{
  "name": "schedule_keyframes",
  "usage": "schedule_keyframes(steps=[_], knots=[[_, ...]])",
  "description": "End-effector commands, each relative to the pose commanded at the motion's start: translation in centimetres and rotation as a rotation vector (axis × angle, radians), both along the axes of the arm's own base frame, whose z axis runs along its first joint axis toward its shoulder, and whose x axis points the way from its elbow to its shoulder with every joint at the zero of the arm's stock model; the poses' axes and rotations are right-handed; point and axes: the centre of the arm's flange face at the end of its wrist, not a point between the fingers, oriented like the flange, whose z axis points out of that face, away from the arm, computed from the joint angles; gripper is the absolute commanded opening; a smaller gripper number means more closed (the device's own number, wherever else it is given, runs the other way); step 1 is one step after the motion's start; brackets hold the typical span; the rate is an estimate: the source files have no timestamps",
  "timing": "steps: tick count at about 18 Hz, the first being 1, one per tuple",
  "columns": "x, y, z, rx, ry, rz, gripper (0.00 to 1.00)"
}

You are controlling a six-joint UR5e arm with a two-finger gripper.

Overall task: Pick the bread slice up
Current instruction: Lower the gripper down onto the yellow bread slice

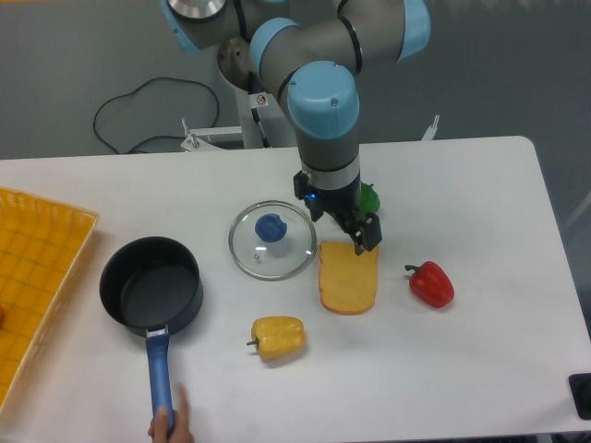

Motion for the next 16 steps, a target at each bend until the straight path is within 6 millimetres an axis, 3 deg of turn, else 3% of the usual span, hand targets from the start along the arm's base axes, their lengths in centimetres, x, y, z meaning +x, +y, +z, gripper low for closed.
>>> schedule_keyframes(steps=[4, 9, 16], knots=[[-0.1, 0.2, -0.5, 0.019, -0.026, 0.002, 1.0], [0.7, 0.5, -5.6, -0.002, -0.068, 0.044, 1.0], [-0.7, 1.6, -9.6, -0.03, -0.095, -0.018, 1.0]])
